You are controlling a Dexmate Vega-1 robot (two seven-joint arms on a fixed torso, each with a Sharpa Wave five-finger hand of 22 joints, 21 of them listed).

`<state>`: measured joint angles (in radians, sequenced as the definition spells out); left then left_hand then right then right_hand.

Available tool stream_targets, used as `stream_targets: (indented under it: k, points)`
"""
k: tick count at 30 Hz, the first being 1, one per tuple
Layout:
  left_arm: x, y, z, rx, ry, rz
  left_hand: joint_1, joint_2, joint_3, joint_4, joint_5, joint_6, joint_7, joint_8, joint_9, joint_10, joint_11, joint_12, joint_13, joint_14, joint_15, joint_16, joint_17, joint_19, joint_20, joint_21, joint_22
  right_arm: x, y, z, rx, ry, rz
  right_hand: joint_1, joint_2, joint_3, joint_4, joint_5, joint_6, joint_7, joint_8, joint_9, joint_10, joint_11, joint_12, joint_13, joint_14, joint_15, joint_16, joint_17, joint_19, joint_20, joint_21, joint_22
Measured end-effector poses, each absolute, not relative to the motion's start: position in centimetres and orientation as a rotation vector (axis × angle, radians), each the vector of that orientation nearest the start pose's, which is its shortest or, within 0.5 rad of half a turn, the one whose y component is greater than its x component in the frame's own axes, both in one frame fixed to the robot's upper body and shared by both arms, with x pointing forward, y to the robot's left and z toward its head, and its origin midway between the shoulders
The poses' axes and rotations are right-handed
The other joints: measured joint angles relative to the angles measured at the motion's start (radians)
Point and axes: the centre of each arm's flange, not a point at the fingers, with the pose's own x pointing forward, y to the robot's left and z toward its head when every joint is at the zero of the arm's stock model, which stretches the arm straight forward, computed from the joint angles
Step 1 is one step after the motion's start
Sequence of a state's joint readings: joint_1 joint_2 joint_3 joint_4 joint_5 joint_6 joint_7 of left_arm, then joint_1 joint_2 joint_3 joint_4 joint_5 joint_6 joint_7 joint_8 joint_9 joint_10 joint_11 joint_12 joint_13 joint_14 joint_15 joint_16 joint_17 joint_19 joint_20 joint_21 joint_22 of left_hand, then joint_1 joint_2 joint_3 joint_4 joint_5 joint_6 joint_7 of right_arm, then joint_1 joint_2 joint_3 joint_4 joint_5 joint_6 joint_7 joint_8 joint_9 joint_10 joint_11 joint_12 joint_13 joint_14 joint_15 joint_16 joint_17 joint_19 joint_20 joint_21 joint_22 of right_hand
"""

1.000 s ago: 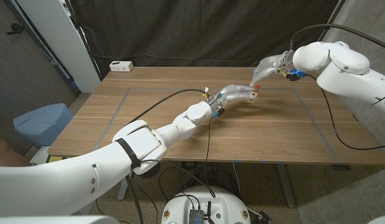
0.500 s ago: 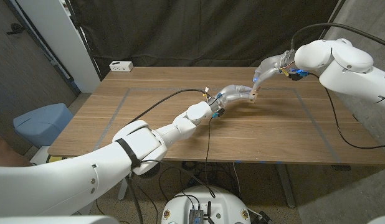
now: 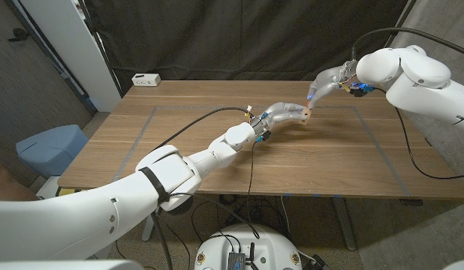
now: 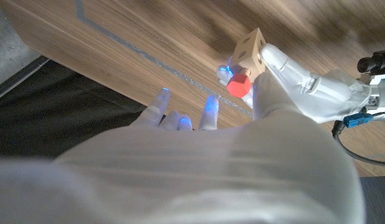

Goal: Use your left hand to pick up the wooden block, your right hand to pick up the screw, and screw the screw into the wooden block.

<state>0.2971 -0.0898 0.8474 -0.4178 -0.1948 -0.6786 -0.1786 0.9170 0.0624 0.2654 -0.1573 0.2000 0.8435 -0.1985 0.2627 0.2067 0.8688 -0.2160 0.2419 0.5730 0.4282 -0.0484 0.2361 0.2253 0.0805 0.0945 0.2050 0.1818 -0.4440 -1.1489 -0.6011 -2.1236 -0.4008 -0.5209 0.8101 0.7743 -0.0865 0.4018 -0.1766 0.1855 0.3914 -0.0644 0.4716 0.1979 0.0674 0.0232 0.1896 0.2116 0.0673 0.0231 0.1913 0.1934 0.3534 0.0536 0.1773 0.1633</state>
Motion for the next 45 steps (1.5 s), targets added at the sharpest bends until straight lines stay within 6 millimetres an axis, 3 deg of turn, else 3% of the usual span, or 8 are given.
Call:
stream_targets:
  k: [13,25,45]
  points:
    - [66.91,-4.61,0.22,0.495,-0.729,-0.737,0.000,0.000,0.000,0.000,0.000,0.000,0.000,0.000,0.000,0.002,-0.002,-0.003,0.000,0.000,0.000,0.000,0.000,0.000,0.000,0.000,0.000,51.58,-27.84,15.50,-1.692,-0.123,0.181,0.028,-0.004,0.015,0.001,0.000,0.046,-0.025,0.015,0.005,-0.002,-0.009,0.000,0.000,-0.005,-0.005,0.000,0.000,-0.003,-0.004,0.000,0.000]
    - [66.91,-4.68,0.16,0.497,-0.726,-0.738,0.000,0.000,0.000,0.000,0.000,0.000,0.000,0.000,0.000,0.002,-0.002,0.000,0.000,0.000,0.000,0.000,0.000,0.000,0.000,0.000,0.000,51.68,-27.93,15.51,-1.695,-0.130,0.181,0.050,-0.003,0.027,0.005,0.000,0.087,-0.021,0.032,0.009,-0.001,-0.010,0.007,0.005,-0.002,-0.009,0.000,0.000,0.006,-0.013,0.004,0.000]
    - [66.82,-4.84,0.22,0.497,-0.729,-0.740,0.000,0.000,0.000,0.000,-0.003,0.000,0.000,0.000,0.000,0.003,0.001,0.000,0.000,0.000,0.000,0.000,0.000,0.000,0.000,0.000,0.000,51.92,-27.76,15.41,-1.694,-0.151,0.188,0.075,0.004,0.047,0.008,0.000,0.197,-0.014,0.088,0.032,0.031,-0.023,0.018,0.005,0.015,-0.025,0.014,0.009,0.021,-0.027,0.004,0.000]
